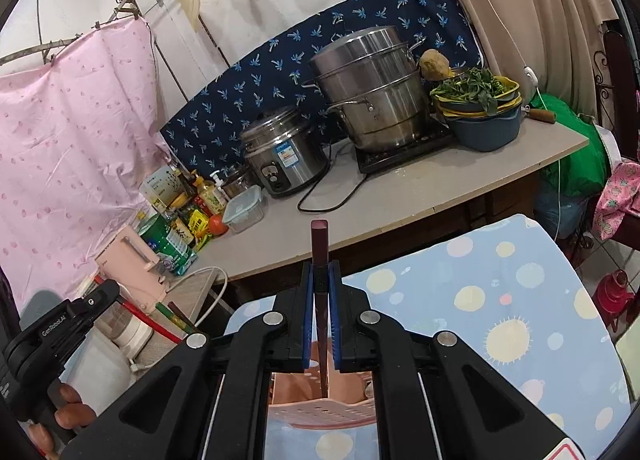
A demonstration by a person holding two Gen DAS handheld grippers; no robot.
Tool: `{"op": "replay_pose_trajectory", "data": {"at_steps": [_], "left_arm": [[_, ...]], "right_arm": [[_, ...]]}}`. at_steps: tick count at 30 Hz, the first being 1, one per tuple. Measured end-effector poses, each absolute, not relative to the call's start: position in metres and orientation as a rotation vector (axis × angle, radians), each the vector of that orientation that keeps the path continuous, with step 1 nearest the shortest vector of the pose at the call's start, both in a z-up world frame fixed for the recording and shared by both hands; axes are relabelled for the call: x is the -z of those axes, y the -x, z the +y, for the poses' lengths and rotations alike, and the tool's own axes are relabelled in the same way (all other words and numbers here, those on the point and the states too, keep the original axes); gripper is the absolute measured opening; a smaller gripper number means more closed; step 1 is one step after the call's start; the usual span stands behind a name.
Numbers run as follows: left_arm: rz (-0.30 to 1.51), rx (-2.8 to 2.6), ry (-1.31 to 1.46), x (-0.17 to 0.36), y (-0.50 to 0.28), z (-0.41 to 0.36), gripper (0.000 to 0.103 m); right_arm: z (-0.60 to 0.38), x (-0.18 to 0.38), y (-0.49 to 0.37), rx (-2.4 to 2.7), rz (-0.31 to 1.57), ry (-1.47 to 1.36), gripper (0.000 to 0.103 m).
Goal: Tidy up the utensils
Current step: 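Lower both chopsticks into the caddy and open both tools, then move both tools back down to the gold spoon and chopsticks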
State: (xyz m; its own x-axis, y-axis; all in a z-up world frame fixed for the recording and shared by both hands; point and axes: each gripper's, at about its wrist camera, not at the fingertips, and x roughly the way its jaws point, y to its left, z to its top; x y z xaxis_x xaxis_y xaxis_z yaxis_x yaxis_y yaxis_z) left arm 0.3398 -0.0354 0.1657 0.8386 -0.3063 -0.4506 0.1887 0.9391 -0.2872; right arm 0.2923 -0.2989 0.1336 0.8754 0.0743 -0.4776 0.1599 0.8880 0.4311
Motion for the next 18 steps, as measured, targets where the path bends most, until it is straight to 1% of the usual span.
{"op": "replay_pose_trajectory", "data": {"at_steps": [3, 5, 6, 7, 8, 9, 11, 13, 18], "left_arm": [[0.537, 0.269, 0.234, -0.156, -0.343, -0.038, 0.007], [0.547, 0.272, 0.234, -0.152, -0.344, -0.039, 0.007], [0.55, 0.274, 0.239, -0.15, -0.344, -0.039, 0.008], [0.551, 0.273, 0.242, -0.149, -0.344, -0.038, 0.009], [0.552, 0.272, 0.244, -0.148, -0.343, -0.038, 0.013], [0.553, 0.27, 0.246, -0.147, -0.343, -0.037, 0.016], [0.544, 0.256, 0.254, -0.147, -0.339, -0.035, 0.035], [0.532, 0.249, 0.254, -0.149, -0.334, -0.033, 0.039], [0.533, 0.257, 0.246, -0.155, -0.321, -0.03, 0.04]], "right_arm": [[-0.297, -0.126, -0.296, 0.04, 0.527, -0.477, 0.007], [-0.297, -0.124, -0.296, 0.042, 0.53, -0.481, 0.011], [-0.297, -0.124, -0.295, 0.044, 0.527, -0.482, 0.014], [-0.297, -0.124, -0.294, 0.05, 0.526, -0.478, 0.015], [-0.298, -0.124, -0.293, 0.051, 0.524, -0.479, 0.015], [-0.298, -0.125, -0.291, 0.051, 0.521, -0.481, 0.019], [-0.298, -0.127, -0.287, 0.054, 0.515, -0.485, 0.024], [-0.298, -0.129, -0.282, 0.054, 0.505, -0.485, 0.027], [-0.294, -0.137, -0.262, 0.034, 0.495, -0.478, 0.029]]}}
